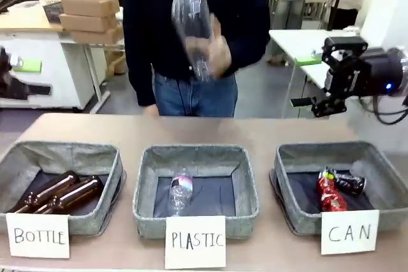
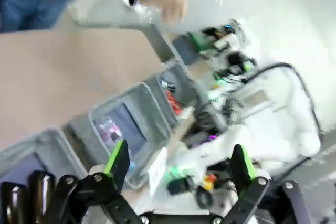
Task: Sort the can waste into the basket.
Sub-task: Pick up the can waste from the table and place it in the right Fabric basket.
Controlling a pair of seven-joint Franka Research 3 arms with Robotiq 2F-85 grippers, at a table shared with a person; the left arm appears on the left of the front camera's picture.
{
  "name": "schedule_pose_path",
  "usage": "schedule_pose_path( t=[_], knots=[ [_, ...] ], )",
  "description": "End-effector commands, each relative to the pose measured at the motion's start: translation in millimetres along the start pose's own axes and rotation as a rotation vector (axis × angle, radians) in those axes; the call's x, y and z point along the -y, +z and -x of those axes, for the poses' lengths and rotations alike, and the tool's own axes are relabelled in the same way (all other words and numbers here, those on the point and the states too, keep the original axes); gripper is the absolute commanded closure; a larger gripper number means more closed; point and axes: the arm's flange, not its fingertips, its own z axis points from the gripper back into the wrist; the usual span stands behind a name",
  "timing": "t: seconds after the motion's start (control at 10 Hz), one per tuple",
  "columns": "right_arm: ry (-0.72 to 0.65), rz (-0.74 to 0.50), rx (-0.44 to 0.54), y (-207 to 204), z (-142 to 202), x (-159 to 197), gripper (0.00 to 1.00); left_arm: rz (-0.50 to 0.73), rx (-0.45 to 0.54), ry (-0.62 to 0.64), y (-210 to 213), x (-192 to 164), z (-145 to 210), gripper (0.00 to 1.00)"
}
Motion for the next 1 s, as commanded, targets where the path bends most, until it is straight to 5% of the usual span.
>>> schedule_pose_path(
  t=[0.0, 0.1, 0.9],
  knots=[
    [-0.076, -0.035, 0.248, 25, 14, 13, 0.0, 0.18, -0.28, 0.037, -19, -66, -9, 0.0],
    [0.0, 0.0, 0.0, 0, 0, 0, 0.0, 0.0, 0.0, 0.0, 0, 0, 0, 0.0],
    [0.0, 0.0, 0.0, 0, 0, 0, 0.0, 0.0, 0.0, 0.0, 0, 0, 0, 0.0]
  ],
)
